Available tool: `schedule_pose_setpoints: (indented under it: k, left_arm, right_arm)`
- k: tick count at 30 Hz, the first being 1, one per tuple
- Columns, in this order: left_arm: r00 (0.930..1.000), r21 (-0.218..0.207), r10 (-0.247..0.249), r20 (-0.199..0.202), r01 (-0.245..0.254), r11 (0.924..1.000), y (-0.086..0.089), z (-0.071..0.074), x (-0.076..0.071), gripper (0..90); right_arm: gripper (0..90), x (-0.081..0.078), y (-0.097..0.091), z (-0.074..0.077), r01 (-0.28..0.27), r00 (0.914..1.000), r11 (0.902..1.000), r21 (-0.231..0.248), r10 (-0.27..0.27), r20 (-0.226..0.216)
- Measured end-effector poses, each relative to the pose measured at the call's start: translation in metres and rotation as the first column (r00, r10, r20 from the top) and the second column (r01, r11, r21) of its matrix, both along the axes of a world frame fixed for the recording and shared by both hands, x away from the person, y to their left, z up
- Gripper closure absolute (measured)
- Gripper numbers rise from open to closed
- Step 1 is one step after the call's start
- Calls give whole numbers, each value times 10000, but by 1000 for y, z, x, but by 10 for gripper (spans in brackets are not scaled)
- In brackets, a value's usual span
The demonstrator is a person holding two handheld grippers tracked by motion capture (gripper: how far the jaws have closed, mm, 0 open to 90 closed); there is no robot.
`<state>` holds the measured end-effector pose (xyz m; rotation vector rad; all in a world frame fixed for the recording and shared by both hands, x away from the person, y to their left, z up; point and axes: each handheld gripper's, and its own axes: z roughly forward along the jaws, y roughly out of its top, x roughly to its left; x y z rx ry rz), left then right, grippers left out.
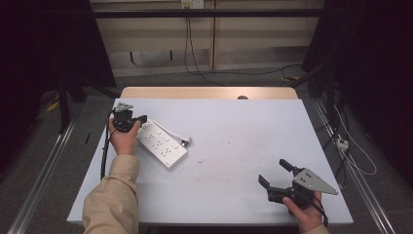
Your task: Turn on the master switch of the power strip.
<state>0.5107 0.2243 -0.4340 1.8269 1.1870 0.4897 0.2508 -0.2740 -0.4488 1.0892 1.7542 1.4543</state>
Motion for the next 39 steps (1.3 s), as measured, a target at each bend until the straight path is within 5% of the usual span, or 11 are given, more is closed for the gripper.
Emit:
schedule_pose_setpoints:
  k: [39]
  left_arm:
    - [9993,558,238,-290,-221,9982,0,-12,4,900]
  right_arm:
    - [74,-1,1,0,-61,10000,10000,-36,61,28]
